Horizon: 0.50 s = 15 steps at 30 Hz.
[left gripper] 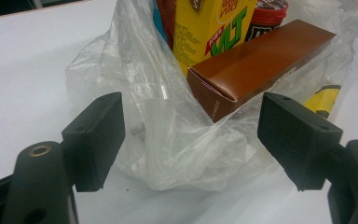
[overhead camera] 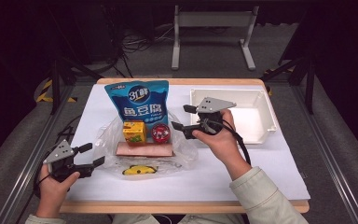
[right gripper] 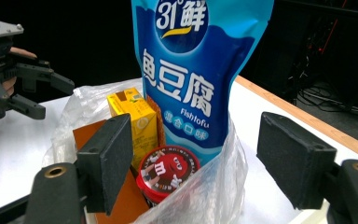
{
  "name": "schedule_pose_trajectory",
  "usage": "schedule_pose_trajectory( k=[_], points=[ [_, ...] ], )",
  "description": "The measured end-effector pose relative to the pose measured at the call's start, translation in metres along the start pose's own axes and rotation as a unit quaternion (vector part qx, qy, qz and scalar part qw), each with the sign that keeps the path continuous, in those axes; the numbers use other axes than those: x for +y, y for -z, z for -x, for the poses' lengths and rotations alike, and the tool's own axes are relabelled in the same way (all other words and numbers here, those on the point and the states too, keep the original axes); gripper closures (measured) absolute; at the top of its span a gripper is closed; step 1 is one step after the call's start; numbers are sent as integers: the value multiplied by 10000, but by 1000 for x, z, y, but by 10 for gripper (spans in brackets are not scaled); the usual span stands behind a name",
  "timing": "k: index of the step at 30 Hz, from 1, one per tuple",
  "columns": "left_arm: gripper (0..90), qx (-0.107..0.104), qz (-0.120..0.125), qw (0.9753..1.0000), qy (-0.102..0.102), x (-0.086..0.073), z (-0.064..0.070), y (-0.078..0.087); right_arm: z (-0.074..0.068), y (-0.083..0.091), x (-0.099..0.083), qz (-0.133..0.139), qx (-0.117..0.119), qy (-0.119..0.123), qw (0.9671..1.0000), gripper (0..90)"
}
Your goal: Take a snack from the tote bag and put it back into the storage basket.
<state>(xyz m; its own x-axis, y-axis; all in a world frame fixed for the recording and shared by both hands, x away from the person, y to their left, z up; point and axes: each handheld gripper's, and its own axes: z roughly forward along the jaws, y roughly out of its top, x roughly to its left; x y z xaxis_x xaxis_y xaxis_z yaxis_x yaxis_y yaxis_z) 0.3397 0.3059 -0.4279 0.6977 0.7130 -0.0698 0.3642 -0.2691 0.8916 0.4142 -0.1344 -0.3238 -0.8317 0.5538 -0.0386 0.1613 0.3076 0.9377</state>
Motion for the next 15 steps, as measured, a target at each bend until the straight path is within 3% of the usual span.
schedule_pose_trajectory(
  k=[15],
  points=[
    [193, 89, 33, 10000, 3, 2, 0, 1, 20, -24, 21, -92, 5, -57, 9999, 248]
  ],
)
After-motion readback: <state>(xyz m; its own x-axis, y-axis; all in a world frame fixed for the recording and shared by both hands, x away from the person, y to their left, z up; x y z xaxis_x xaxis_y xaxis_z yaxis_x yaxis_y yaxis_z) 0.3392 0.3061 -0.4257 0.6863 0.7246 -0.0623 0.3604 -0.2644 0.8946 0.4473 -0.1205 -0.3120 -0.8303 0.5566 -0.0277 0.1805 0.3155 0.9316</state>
